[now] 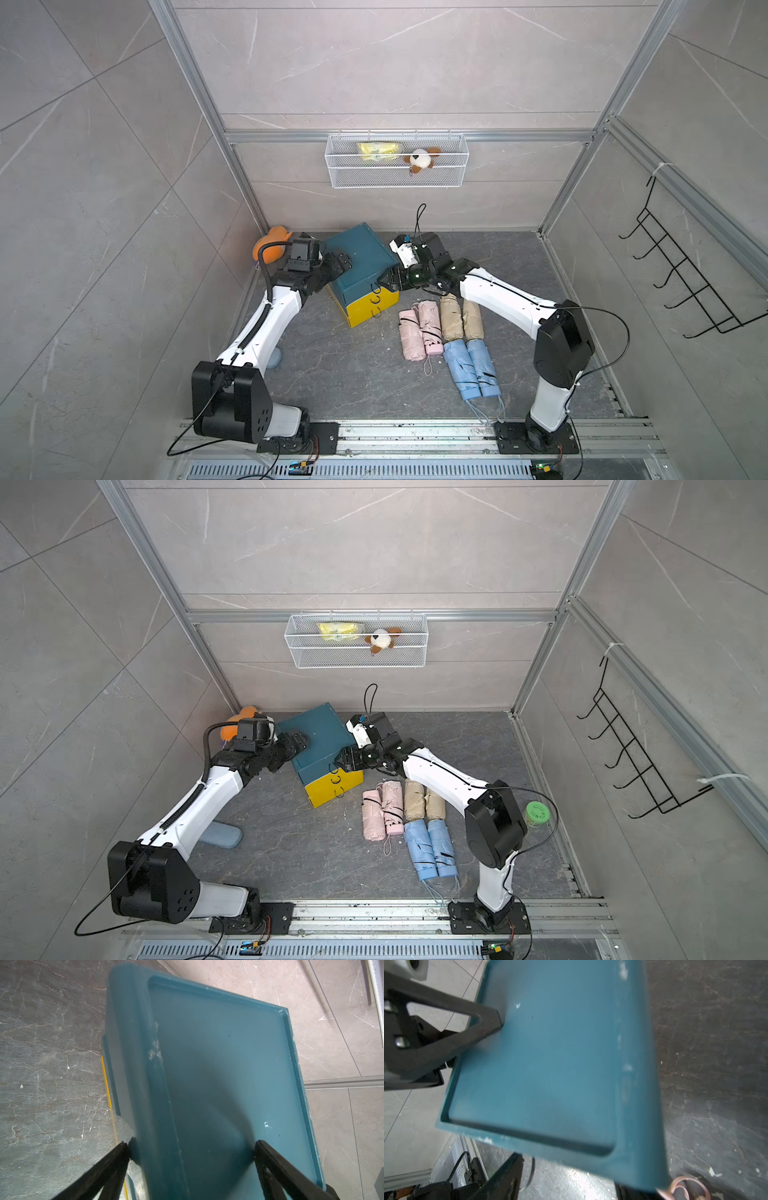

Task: Place the umbrella in the drawer by color
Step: Open the drawer in the storage box.

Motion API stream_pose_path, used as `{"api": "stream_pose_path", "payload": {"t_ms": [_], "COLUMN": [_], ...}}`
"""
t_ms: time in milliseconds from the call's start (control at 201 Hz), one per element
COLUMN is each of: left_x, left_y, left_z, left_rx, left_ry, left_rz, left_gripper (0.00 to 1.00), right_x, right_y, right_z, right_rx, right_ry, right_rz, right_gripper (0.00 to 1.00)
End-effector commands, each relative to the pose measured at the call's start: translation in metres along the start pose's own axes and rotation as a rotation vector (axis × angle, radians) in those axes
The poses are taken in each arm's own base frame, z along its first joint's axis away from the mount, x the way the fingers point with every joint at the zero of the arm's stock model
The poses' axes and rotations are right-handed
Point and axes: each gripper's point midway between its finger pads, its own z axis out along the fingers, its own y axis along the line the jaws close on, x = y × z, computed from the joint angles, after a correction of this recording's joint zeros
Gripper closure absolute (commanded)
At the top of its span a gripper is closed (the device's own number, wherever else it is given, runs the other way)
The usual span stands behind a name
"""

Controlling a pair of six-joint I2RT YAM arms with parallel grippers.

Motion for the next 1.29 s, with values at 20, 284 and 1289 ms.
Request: {"api": "stream_pose_path", "payload": {"t_ms": [20, 284, 1289], "left_x": [0.005, 0.005, 0.011], "left_y": [-0.004, -0.003, 0.004], "left_z": [0.007, 0.012, 0.023], "left_rx": [0.019, 0.019, -0.002], "left_ry": [0.037, 0.041, 0.059], "left_rz": [0.022, 0.019, 0.019], "left_gripper": [0.04, 0.04, 0.07], "right_x": [-0.027, -0.055, -0.018], "right_y": [-0.005, -0.019, 0.007], "right_z": [0.004, 0.005, 0.016], "right_rx": [-0.014, 0.006, -0.241], "right_ry": [-0.045, -0.05, -0.011], "right_rz": [0.004, 0.004, 0.18], "right_gripper": [0.31, 0.31, 0.41]}}
